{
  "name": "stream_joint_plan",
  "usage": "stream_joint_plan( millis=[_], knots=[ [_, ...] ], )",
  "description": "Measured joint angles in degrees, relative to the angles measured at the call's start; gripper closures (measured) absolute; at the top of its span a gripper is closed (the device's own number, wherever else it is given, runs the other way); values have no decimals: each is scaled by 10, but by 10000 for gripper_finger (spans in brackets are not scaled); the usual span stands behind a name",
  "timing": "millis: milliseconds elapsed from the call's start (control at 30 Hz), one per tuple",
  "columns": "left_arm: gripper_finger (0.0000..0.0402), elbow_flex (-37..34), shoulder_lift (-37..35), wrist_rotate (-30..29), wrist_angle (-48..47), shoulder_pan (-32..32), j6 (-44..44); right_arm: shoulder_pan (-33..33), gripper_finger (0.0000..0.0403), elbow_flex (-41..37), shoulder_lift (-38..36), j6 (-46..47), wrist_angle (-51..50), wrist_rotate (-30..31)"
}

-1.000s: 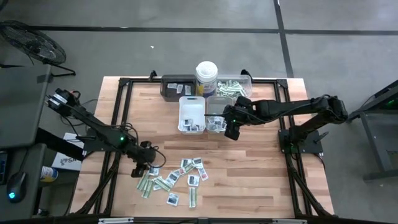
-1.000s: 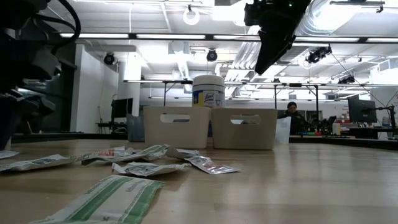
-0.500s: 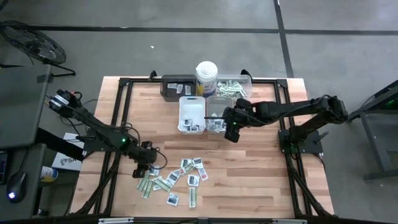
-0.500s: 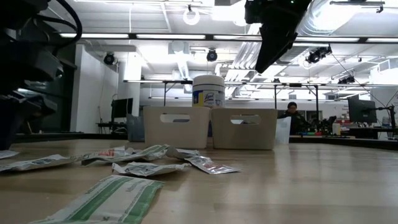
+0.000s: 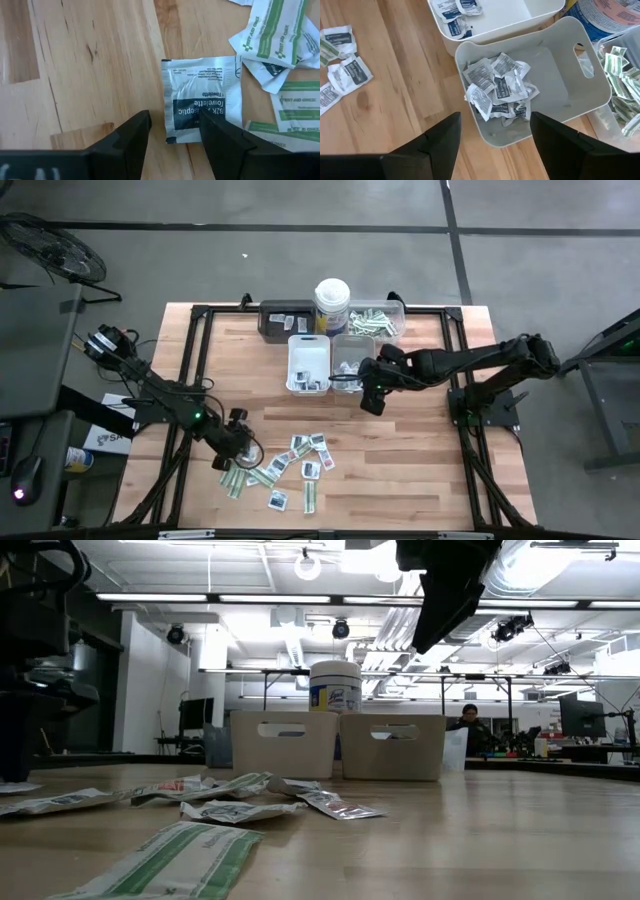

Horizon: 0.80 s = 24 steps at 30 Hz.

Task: Pick & Place First Aid Supplies
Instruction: Put the wipe into the gray bin

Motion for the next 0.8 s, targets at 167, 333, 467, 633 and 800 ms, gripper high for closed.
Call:
stream_joint_plan(
  millis=[167,333,467,633,800],
  knots=[
    [287,0,3,-12,2,-15,2,13,171,0,0,16,0,12],
    [359,0,27,-5,38,-16,-2,23,171,0,0,27,0,20],
    [395,0,39,-3,74,-14,-23,31,171,0,0,37,0,17],
    [399,-2,41,-6,89,-14,-71,45,171,0,0,46,14,-7],
    [401,25,37,-14,65,-14,-75,59,171,0,0,46,76,-31]
  ],
)
